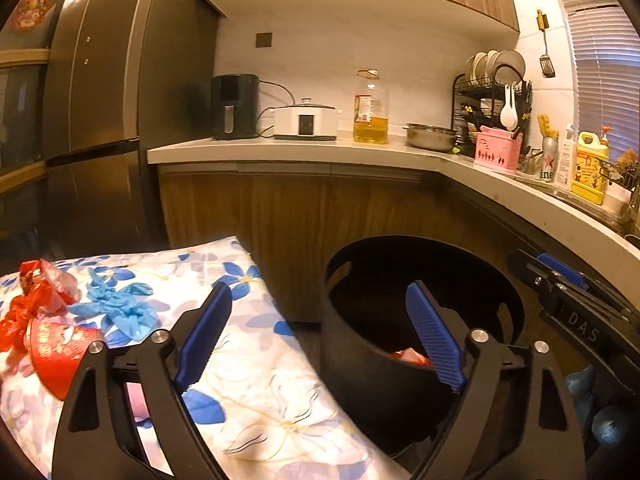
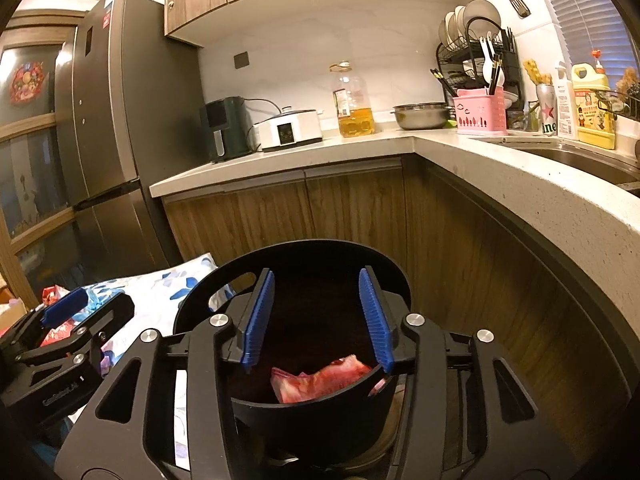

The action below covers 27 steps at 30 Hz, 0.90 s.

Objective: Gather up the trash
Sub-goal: 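Move both open tools back to the table toward the black bag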

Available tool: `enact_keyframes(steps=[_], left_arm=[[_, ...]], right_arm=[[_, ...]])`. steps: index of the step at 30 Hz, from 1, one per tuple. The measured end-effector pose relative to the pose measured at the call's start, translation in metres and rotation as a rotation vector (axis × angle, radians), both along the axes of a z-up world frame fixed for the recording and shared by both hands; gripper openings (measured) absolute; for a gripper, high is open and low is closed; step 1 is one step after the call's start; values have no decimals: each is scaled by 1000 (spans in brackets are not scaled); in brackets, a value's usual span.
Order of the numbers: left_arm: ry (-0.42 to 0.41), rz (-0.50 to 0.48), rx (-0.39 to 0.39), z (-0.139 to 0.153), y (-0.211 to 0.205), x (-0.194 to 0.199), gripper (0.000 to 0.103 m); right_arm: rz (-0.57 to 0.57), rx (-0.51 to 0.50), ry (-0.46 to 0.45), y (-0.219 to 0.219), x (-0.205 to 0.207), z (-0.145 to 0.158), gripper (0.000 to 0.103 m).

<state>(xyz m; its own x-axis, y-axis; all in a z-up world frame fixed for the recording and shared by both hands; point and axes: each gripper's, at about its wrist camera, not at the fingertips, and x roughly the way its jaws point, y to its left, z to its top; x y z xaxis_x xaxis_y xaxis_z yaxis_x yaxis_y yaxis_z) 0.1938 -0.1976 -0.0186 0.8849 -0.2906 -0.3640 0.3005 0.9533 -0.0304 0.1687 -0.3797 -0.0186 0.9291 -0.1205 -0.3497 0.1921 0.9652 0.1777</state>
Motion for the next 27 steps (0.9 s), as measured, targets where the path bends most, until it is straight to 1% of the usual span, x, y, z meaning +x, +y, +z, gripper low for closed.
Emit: enact_keyframes(steps=[1, 5, 7, 9, 13, 16, 19, 23, 27], left_arm=[[-2, 7, 3, 0, 2, -2, 87], [-12, 35, 16, 1, 13, -11, 90], [-17, 54, 25, 1, 19, -16, 95], [-24, 69, 23, 2, 26, -21, 96], [-33, 100, 11, 3, 41, -34, 97], [-34, 123, 6, 5, 52, -41, 97], [-26, 136, -7, 6, 61, -46, 97], [-27, 151, -1, 7, 68, -53, 97], [-28, 168, -13, 8, 78, -61, 97]], right_arm=[[-1, -3, 1, 2, -1, 0, 52], [4, -10, 5, 9, -4, 3, 61], [8, -10, 5, 14, -7, 3, 69], [14, -12, 4, 18, -10, 5, 71], [23, -21, 5, 29, -17, 8, 80], [28, -28, 0, 36, -23, 12, 84], [35, -32, -3, 43, -28, 16, 85], [38, -32, -4, 49, -34, 19, 86], [46, -32, -10, 59, -43, 22, 86]])
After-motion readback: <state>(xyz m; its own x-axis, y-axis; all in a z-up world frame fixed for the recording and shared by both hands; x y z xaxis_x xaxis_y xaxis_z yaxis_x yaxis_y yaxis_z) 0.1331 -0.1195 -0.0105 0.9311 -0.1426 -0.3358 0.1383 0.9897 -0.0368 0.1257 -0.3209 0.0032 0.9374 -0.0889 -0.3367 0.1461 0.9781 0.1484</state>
